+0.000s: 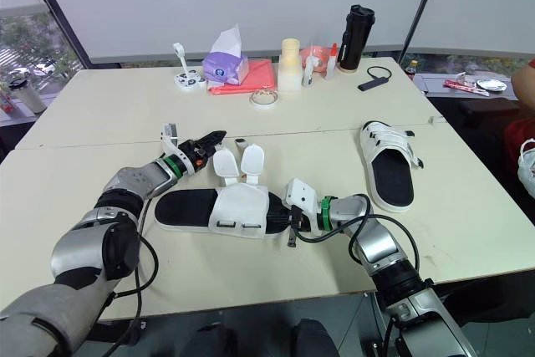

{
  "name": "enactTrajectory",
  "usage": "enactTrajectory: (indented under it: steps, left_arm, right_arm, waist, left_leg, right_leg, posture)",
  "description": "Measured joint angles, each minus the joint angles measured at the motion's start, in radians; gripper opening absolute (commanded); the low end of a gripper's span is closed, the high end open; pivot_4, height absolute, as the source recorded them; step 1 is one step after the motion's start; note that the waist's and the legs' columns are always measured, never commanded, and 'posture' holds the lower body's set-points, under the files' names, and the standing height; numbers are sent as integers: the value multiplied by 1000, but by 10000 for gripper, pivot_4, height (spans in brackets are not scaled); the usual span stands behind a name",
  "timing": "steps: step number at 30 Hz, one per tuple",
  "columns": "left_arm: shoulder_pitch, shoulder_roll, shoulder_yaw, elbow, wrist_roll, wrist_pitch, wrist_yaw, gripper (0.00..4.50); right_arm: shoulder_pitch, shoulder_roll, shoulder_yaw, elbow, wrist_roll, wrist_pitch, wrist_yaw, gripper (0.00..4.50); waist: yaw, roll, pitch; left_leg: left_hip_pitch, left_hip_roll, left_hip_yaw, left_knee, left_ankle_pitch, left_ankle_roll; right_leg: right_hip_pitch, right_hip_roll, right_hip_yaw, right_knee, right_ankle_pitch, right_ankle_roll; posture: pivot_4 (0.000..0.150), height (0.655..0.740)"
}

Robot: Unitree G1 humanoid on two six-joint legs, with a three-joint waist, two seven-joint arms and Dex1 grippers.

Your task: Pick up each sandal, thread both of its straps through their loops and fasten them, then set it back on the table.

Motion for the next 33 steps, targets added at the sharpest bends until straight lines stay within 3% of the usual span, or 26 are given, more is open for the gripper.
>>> enactTrajectory:
  steps: [3, 4, 8, 12, 17, 21, 23, 26, 30, 33]
  left_arm:
    - [0, -7, 20, 9, 15, -29, 10, 2154]
    - [0, -10, 22, 11, 20, -38, 11, 866]
    - [1, -18, -23, -12, 90, -92, -27, 866]
    - [36, -16, -203, -188, 257, -260, -135, 866]
    - [115, 38, -457, -424, 510, -630, -262, 866]
    - [138, 102, -564, -432, 689, -975, -239, 866]
    - [132, 185, -623, -414, 875, -1291, -115, 866]
    - [80, 338, -685, -420, 1297, -1684, 296, 866]
    - [35, 429, -797, -491, 1751, -1791, 877, 866]
    - [22, 443, -916, -509, 1964, -1755, 1201, 866]
  right_arm:
    - [0, 5, -1, 1, 0, 0, -3, 0]
    - [0, 6, -1, 1, 0, 0, -3, 0]
    - [0, 7, -1, 3, 0, 0, -4, 0]
    - [0, 6, -2, 7, -2, -7, -3, 0]
    - [-1, 8, -5, 20, 0, -13, 3, 0]
    - [-4, 13, -8, 32, 0, -23, 5, 0]
    - [-7, 23, -10, 43, -1, -29, 5, 0]
    - [-8, 27, -16, 59, -1, -47, 0, 0]
    - [-15, 30, -22, 85, -2, -64, -17, 0]
    - [-29, 39, -22, 108, -2, -73, -18, 0]
  waist:
    - [0, 0, 0]
    - [0, 0, 0]
    - [0, 0, 0]
    - [2, 0, 0]
    - [4, 1, 0]
    - [5, 1, 0]
    - [2, 1, 0]
    - [8, 1, 0]
    - [13, 1, -1]
    - [13, 1, -1]
  left_leg:
    - [0, 0, 0, 0, 0, 0]
    - [0, 0, 0, 0, 0, 0]
    - [0, 0, 0, 0, 0, 0]
    - [0, 0, 0, -1, 0, 0]
    - [1, 0, 1, -1, 0, -1]
    - [1, 0, 1, -1, 0, 0]
    - [1, 1, 1, -2, 0, 0]
    - [1, 1, 2, -3, 0, 0]
    - [3, 0, 4, -2, 0, 0]
    - [3, 0, 5, -2, 0, 0]
  right_leg:
    - [0, 0, 0, 0, 0, 0]
    - [0, 0, 0, 0, 0, 0]
    - [0, 0, 0, 0, 0, 0]
    - [0, 0, 0, 0, 0, 0]
    - [1, 0, 1, -1, 0, 0]
    - [1, 0, 1, -1, 0, 0]
    - [1, 1, 2, -2, 0, -1]
    - [1, 0, 2, -2, 0, -1]
    - [4, -4, 1, -3, 1, 0]
    - [4, -5, 0, -3, 1, 0]
  posture:
    - [1500, 7394]
    - [1500, 7394]
    - [1500, 7394]
    - [1500, 7394]
    - [1500, 7394]
    - [1500, 7394]
    - [1500, 7394]
    - [1500, 7394]
    - [1500, 7394]
    - [1500, 7394]
